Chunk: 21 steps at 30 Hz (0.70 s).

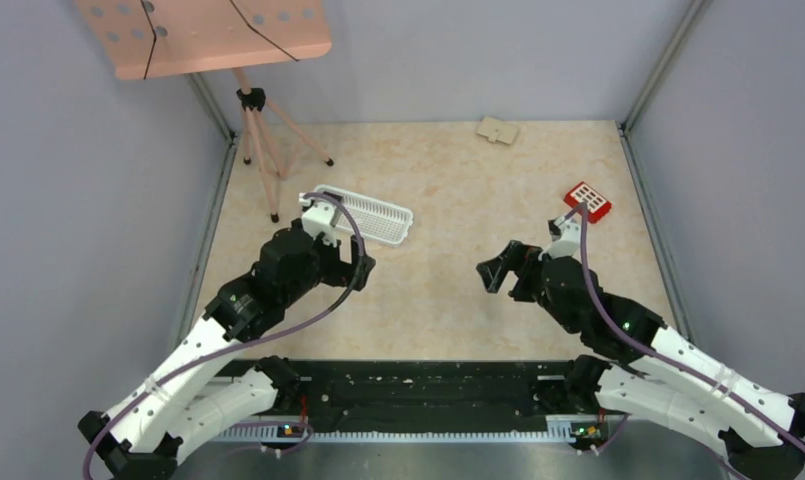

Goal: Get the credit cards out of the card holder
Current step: Move the card holder to the center of the board.

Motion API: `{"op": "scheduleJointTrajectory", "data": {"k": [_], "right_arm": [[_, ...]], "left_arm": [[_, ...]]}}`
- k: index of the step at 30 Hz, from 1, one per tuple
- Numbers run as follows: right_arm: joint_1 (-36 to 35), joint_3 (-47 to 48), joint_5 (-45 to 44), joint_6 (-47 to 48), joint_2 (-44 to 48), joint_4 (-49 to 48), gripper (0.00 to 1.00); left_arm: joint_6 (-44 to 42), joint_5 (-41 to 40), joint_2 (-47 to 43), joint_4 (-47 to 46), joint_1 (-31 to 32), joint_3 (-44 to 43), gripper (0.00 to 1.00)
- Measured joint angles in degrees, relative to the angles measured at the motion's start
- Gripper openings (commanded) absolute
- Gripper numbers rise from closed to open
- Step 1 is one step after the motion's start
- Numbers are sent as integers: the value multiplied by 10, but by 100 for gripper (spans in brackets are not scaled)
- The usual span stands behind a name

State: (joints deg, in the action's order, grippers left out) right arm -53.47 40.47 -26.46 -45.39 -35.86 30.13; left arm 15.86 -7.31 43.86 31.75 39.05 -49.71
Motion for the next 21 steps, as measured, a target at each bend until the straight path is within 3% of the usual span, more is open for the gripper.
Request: {"op": "scheduleJointTrajectory", "data": {"k": [14,21], "right_arm": [[0,-19,-38,10,39,-42,94],[18,-19,-105,125,-67,-146,96]], "left_arm": [[8,-35,-38,38,0,0,99],[29,-42,-96,49,0,31,99]]}}
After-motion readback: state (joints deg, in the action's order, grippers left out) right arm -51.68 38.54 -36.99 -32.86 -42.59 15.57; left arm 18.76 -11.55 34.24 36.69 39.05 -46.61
